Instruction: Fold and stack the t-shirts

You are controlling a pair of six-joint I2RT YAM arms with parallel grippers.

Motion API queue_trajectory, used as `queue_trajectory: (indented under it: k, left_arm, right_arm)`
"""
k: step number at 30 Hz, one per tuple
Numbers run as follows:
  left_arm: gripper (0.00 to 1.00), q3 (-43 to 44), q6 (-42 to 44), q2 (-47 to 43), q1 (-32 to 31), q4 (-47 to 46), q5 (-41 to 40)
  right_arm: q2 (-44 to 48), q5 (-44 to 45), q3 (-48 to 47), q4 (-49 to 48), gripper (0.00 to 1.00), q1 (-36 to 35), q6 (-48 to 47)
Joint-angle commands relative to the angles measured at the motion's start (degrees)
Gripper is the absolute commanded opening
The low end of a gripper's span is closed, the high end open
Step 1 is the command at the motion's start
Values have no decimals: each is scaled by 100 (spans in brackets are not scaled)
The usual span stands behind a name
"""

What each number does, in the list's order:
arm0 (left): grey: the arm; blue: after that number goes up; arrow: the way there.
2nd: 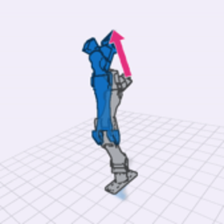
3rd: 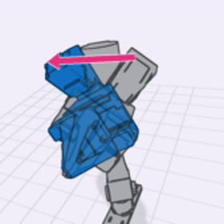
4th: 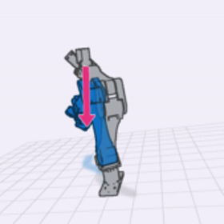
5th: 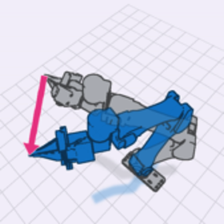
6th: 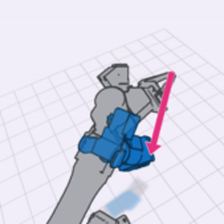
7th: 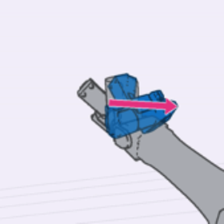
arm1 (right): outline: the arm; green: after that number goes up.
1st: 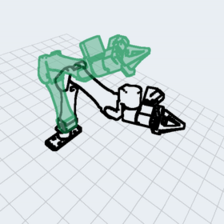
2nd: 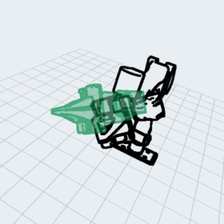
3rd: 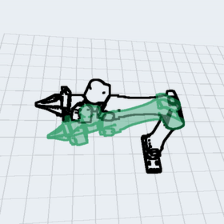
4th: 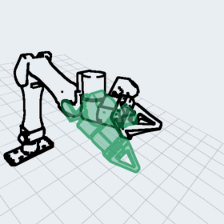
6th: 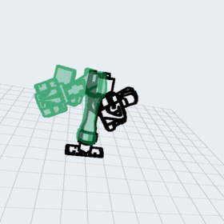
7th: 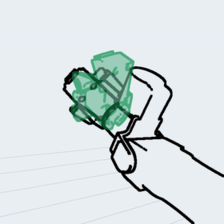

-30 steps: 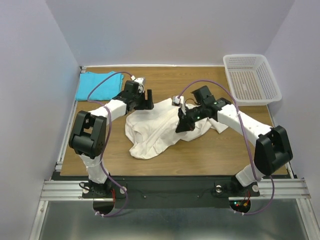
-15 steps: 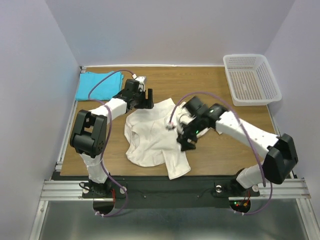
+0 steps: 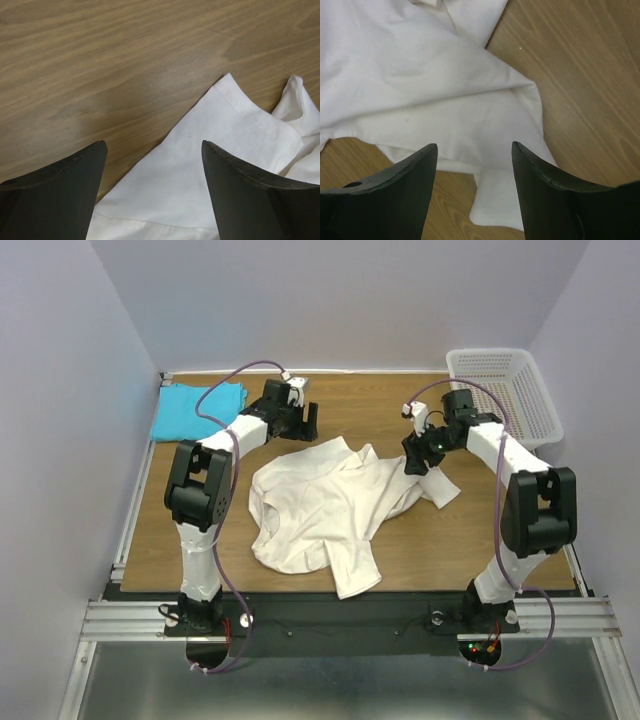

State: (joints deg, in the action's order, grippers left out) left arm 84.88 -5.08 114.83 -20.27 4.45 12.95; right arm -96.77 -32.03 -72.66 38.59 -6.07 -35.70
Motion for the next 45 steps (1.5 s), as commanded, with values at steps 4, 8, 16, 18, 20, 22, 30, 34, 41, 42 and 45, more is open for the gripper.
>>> queue_trajectory:
  k: [4,8,16,18,20,22,30,34,41,42,45]
  left_arm:
    - [88,898,385,628,-284,565,568]
    - [85,1319,473,1023,-442,899,437]
    - [34,1137,772,1016,-680,1260,-161]
    - [0,917,789,779,-689,1199,-214]
    - [0,689,763,412,-689,989,-231]
    - [0,627,719,147,-689,796,-345]
    - [0,363,333,-1611,-689,-215,-969]
    - [0,56,288,-2208,-689,-357,-1242]
    - [0,-885,262,-3113,-557,-857,-2208]
    - [0,-955,262,-3194,-531,-901,-2226]
    - [0,-1044,184,-3317,-373,-753,-2418]
  right_arm:
    - [-526,-154,-960,-492,67,-26,502]
    - [-536,-145,-969,-598,66,88,705]
    - [-404,-93,-881,-642,66,404,802]
    - [-421,-110,-881,-633,66,439,784]
    - [-474,-267,-872,-633,67,440,758]
    - [-605,-425,-881,-633,67,440,784]
    - [-729,-1339,-864,-625,67,422,679]
    - [-694,-1543,-785,-624,67,369,547]
    - [-782,-1543,-933,-660,67,326,547]
    - [-825,-1517,-969,-660,67,299,547]
    - [-1054,-1289,-1257,-695,67,202,555]
